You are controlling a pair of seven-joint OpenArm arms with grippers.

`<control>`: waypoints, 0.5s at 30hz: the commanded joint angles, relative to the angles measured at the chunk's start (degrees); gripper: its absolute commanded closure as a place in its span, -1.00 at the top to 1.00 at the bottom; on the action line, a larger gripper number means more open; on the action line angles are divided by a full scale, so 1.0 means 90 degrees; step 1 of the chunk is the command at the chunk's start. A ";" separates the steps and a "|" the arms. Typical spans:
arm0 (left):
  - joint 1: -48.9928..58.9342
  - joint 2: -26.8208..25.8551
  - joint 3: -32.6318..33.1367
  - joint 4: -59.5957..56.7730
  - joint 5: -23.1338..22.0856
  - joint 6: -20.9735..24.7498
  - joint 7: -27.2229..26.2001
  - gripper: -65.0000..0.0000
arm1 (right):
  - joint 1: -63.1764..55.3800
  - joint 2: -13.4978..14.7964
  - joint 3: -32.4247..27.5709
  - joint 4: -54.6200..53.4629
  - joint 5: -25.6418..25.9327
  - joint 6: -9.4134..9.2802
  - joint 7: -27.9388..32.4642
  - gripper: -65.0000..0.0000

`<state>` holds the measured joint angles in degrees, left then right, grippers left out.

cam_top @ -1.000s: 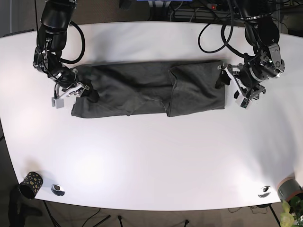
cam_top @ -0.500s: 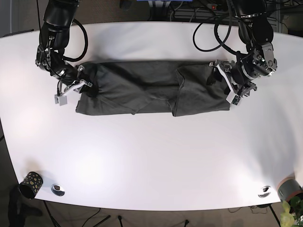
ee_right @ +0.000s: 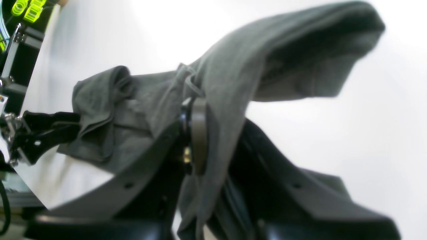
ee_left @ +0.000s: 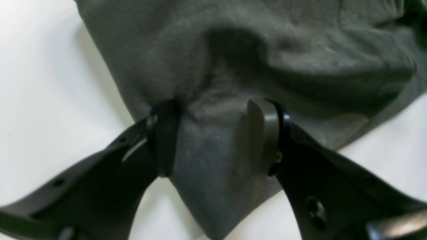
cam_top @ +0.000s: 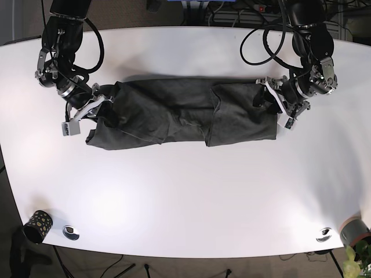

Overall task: Fold the T-shirt properly
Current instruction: 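Push both ends inward with both grippers, folding the bundle in half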

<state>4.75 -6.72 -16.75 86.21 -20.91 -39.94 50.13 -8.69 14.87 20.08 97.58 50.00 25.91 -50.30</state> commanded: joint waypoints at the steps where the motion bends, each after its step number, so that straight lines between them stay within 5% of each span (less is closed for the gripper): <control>1: 0.0004 -0.0020 0.0196 -0.0012 0.0140 -0.0006 0.0247 -0.07 | 0.0052 0.0052 -0.0184 0.0367 0.0164 0.0056 -0.0013 -1.00; 6: -0.0015 0.0009 0.0841 -0.0012 0.0140 -0.0006 0.0247 -0.08 | 0.0023 -0.0026 -0.0897 0.0884 0.0183 0.0066 -0.0032 -1.00; 15: -0.0348 0.0322 0.1788 -0.0178 0.0120 -0.0006 0.0247 -0.08 | 0.0208 -0.0817 -0.1737 0.1070 0.0154 0.0105 -0.0032 -1.00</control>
<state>1.43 -4.36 -0.99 84.55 -20.45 -39.90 50.94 -8.21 7.49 4.60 106.30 49.82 26.39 -52.34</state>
